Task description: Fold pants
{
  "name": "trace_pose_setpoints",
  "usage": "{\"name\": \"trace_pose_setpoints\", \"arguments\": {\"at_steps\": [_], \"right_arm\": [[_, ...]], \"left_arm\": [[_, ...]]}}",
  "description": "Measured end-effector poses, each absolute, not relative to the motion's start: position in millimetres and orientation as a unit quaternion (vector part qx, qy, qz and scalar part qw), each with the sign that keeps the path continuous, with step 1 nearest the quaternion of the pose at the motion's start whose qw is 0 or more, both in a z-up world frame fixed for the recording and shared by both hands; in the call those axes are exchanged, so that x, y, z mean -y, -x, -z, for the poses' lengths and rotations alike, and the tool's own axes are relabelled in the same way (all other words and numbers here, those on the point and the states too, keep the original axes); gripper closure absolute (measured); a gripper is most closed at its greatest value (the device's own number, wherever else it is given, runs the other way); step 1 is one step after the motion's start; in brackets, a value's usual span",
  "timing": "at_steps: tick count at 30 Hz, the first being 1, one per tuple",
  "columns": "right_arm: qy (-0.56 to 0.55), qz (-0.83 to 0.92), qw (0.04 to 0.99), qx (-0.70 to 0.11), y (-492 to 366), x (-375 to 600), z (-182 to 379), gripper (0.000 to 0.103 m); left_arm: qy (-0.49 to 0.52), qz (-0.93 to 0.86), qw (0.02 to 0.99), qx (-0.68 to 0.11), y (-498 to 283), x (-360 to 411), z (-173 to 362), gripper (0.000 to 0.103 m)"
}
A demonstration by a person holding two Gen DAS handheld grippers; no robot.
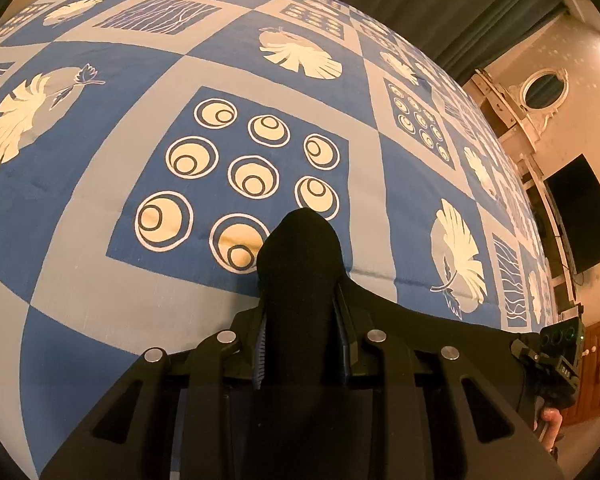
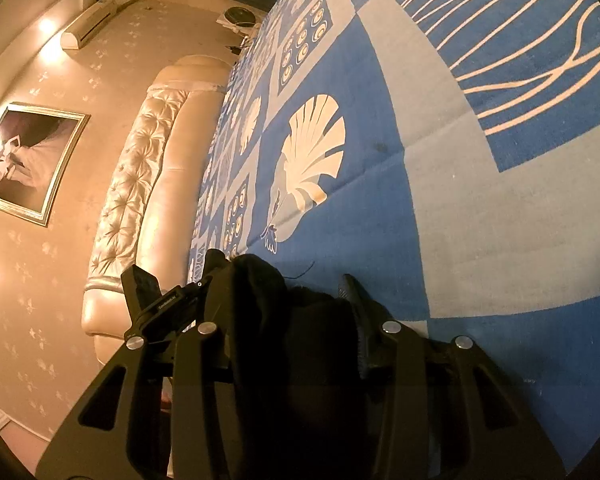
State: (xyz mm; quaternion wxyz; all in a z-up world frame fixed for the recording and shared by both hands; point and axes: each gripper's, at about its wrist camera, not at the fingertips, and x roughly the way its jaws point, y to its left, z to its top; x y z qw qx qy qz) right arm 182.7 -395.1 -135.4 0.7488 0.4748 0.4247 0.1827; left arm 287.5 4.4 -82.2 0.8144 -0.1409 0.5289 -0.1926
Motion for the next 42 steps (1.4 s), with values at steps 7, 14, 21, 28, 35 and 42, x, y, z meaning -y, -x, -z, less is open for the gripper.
{"name": "trace_pose_setpoints", "arguments": {"at_steps": [7,14,21,28,35,42], "right_arm": [[-0.476,-0.186,0.749,-0.421,-183,395,137,0.065],[-0.482,-0.186,0.748,-0.417,-179,392,136,0.064],[-0.511,-0.181,0.744,-0.391,-156,405,118,0.025],[-0.491,-0.139,0.754,-0.414,-104,421,112,0.019],[-0.462,-0.152,0.759,-0.433,-66,396,112,0.015],[-0.457,-0.175,0.747,-0.450,-55,367,117,0.014]], "left_arm": [[0.146,0.197,0.815,-0.525,-287,-5,84,0.075],[0.147,0.207,0.809,-0.530,-289,-7,86,0.063],[0.190,0.254,0.802,-0.506,-265,-45,75,0.043],[0.246,0.267,0.770,-0.525,-207,-96,87,0.033],[0.252,0.293,0.758,-0.524,-155,-99,92,0.028],[0.267,0.294,0.755,-0.522,-144,-95,96,0.021]]}}
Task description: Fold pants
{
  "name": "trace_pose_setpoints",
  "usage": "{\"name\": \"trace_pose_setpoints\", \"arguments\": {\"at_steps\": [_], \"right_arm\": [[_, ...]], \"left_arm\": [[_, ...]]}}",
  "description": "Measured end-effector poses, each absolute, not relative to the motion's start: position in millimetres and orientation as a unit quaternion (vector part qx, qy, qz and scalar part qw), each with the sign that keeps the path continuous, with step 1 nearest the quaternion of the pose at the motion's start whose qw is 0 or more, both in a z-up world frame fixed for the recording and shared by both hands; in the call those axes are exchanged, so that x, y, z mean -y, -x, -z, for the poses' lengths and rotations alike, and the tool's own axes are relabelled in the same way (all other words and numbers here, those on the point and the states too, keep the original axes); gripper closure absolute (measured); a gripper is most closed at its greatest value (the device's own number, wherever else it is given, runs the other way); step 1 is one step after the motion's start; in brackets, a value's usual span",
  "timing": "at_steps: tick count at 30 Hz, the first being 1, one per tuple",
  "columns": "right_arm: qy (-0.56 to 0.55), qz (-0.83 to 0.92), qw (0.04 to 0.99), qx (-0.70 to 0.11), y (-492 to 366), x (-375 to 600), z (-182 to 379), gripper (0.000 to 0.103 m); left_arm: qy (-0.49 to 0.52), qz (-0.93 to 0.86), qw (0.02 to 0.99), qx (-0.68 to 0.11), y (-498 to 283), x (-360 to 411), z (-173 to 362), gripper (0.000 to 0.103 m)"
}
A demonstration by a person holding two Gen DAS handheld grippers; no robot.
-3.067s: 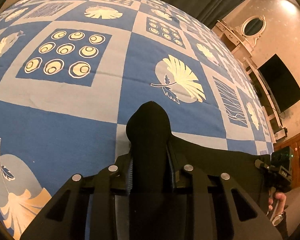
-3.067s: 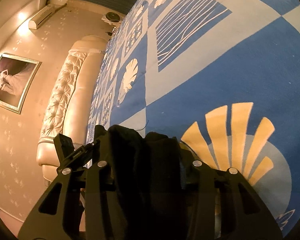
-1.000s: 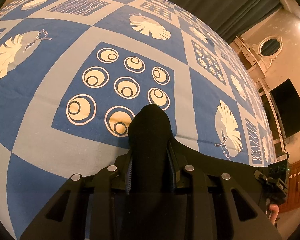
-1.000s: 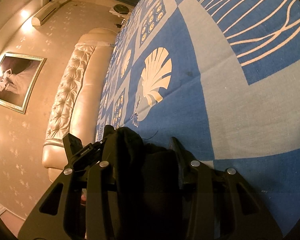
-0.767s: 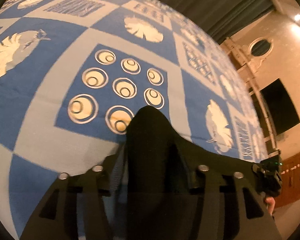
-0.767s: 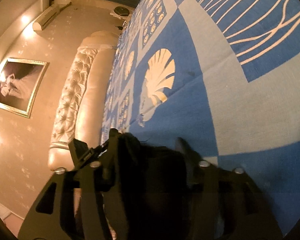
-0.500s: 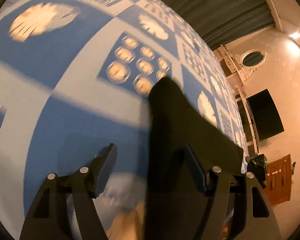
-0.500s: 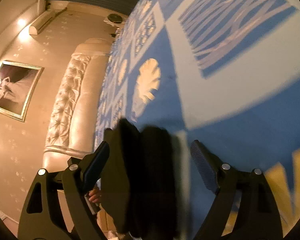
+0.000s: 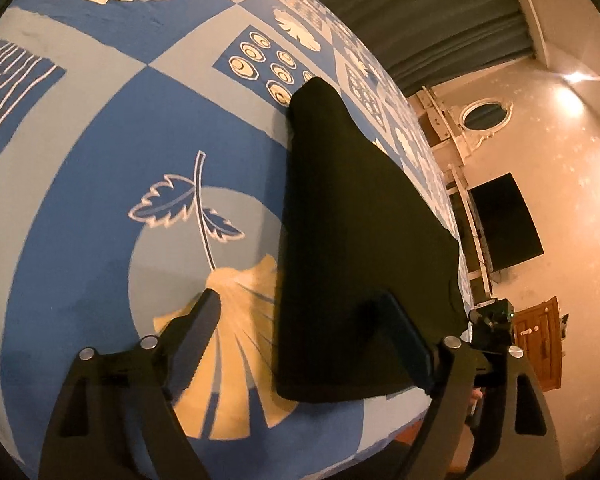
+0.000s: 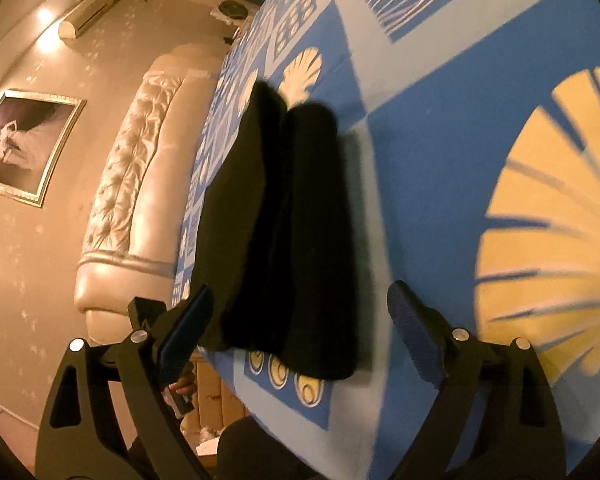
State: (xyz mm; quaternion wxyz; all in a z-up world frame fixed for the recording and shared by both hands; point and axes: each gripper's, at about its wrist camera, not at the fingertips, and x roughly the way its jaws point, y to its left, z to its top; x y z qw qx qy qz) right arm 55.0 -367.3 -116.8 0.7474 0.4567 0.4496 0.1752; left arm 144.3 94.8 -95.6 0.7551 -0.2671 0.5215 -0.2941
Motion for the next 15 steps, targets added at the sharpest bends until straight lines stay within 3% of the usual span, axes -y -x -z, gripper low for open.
{"name": "trace_pose_setpoints", "arguments": {"at_steps": [9,15], "right_arm": [[-0.473,-0.179,0.736,-0.450,-67,344,116,0.016],[-0.484,-0.164,0.731,-0.452,-60,352,125,0.048]], "left_arm": [[0.307,0.307,0.723,-0.537,-138,-90,100,0.019],[0.313,0.324,0.707,-0.545,-133,-81,100,0.019]]}}
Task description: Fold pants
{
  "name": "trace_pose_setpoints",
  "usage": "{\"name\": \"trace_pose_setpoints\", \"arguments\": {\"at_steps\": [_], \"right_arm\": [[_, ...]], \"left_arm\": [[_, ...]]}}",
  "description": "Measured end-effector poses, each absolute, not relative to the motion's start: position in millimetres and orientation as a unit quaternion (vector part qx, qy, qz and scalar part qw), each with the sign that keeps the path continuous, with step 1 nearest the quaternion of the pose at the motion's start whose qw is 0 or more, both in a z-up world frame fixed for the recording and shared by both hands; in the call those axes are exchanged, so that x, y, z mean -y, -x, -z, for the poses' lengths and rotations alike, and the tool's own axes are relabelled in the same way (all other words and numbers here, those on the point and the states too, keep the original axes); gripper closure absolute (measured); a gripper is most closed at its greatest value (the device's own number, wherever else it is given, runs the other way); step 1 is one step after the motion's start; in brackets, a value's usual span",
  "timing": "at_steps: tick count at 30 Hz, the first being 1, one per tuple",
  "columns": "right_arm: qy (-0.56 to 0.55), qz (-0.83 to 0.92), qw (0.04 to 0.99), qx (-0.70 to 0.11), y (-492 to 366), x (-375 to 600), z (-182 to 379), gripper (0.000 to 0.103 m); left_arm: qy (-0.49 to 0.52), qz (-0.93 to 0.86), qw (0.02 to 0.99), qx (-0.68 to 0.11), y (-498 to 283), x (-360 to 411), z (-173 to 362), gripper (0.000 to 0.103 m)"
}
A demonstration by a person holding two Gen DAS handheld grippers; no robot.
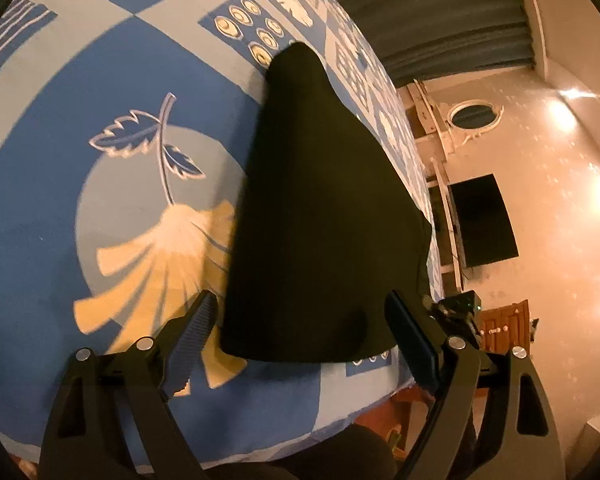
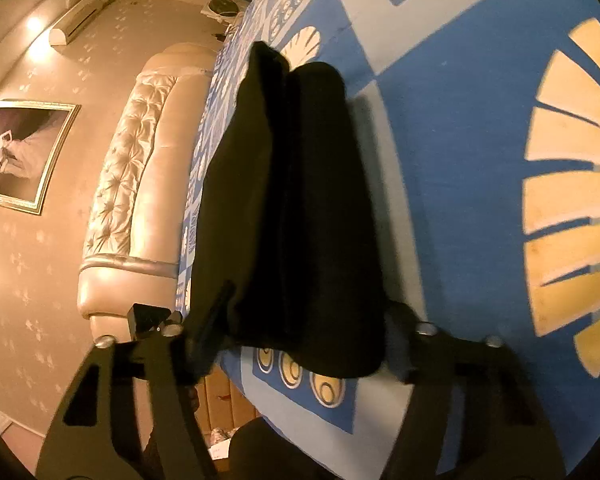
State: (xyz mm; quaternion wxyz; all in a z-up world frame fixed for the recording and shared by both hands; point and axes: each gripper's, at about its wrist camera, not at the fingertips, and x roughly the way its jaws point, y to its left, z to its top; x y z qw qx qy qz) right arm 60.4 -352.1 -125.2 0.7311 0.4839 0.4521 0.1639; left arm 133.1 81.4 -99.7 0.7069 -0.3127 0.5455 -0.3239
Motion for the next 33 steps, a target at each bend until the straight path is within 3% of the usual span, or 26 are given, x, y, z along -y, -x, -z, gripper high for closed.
{"name": "trace_pose_setpoints", "arguments": {"at_steps": [3,4,5,8,16,33], "right_arm": [[-0.493,-0.166,0.727,-0.447,-59,354,129,0.056],[-0.497,-0.169,0.726,-0.446,-59,354,130,0.059],[-0.499,-0.171,0.724,-0.445,-59,355,131,0.062],[-0.500,-0.180,0.722,-0.443,-58,356,131,0.067],[-0.523,-0.195,0.711,-0.428,-55,362,131,0.072],[-0.522,-0.206,0.708,-0.428,-52,369,127,0.073]], "left_arm": [[0.299,0.321,0.714,-0.545,-132,-76,100,0.021],[0.294,0.316,0.717,-0.547,-132,-76,100,0.034],[0.288,0.311,0.717,-0.553,-132,-74,102,0.038],[0.271,0.304,0.725,-0.556,-132,-71,100,0.045],[0.292,0.291,0.718,-0.560,-133,-74,100,0.065],[0.253,0.277,0.746,-0.550,-127,-66,93,0.068]]}}
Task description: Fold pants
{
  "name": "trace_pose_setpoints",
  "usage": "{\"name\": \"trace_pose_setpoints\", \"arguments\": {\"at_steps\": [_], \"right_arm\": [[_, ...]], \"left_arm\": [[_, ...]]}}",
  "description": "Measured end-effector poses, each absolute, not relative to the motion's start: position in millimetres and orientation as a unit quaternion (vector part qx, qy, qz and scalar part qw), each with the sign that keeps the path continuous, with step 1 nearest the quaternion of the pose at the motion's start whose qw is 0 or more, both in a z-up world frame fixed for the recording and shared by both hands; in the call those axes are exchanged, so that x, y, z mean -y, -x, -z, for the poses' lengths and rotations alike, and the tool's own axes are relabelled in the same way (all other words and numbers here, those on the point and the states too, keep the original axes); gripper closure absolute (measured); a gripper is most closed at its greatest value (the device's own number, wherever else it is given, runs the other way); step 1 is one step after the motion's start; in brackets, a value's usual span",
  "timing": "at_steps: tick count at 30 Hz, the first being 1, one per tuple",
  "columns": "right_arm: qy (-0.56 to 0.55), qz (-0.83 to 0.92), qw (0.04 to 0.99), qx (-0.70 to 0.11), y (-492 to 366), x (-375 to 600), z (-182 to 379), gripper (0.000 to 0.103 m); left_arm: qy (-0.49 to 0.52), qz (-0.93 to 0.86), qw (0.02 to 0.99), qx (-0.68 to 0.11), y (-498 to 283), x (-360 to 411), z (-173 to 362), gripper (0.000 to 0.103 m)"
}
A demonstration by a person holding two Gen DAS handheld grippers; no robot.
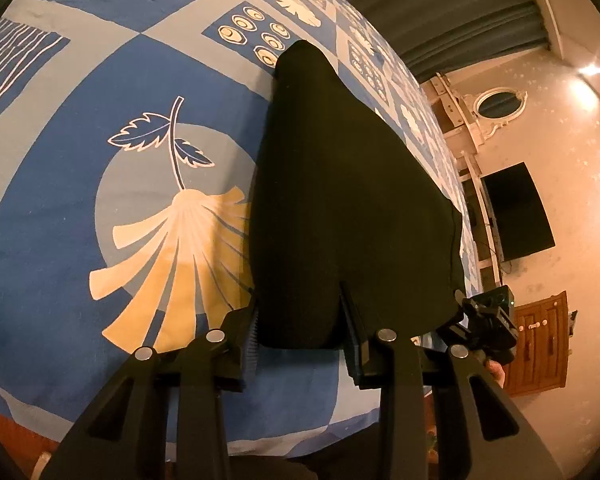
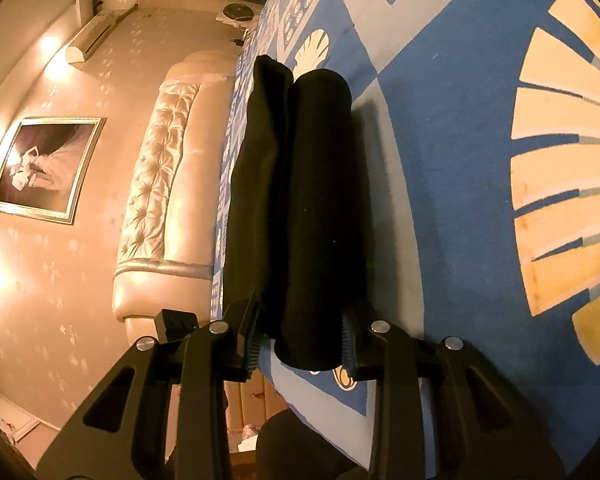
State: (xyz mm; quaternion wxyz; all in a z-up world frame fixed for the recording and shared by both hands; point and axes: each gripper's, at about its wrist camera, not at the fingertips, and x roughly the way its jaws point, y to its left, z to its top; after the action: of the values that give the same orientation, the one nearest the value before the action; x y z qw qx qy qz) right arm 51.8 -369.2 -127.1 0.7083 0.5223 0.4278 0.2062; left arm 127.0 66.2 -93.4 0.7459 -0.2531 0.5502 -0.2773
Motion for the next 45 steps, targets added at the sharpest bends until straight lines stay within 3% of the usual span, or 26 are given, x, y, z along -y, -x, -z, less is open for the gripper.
{"name": "trace_pose_setpoints", "arguments": {"at_steps": [31,34,36,38,40,45], "right_arm": [[-0.518,-0.207,0.707,-0.434,-49,368,128,0.073],[-0.496,-0.206,0.715,-0.447,-50,366,123,0.065],[-0.477,-0.204,0.724,-0.454,-51,365,115,0.054],[-0.459,-0.198,0.739,-0.452,-53,367,106,0.035],[-0.453,-0.189,0.747,-0.448,-57,371,101,0.025],[-0.476,-0.178,0.743,-0.435,-81,380,106,0.022]], "left_arm": [[0.257,0.296,0.737,-0.551,-126,-64,92,0.066],[0.260,0.311,0.740,-0.537,-126,-69,92,0.061],[0.269,0.321,0.740,-0.526,-124,-75,91,0.059],[0.279,0.334,0.740,-0.513,-121,-83,90,0.058],[0.282,0.339,0.742,-0.505,-119,-91,89,0.056],[0.303,0.333,0.753,-0.480,-130,-113,83,0.049]]}}
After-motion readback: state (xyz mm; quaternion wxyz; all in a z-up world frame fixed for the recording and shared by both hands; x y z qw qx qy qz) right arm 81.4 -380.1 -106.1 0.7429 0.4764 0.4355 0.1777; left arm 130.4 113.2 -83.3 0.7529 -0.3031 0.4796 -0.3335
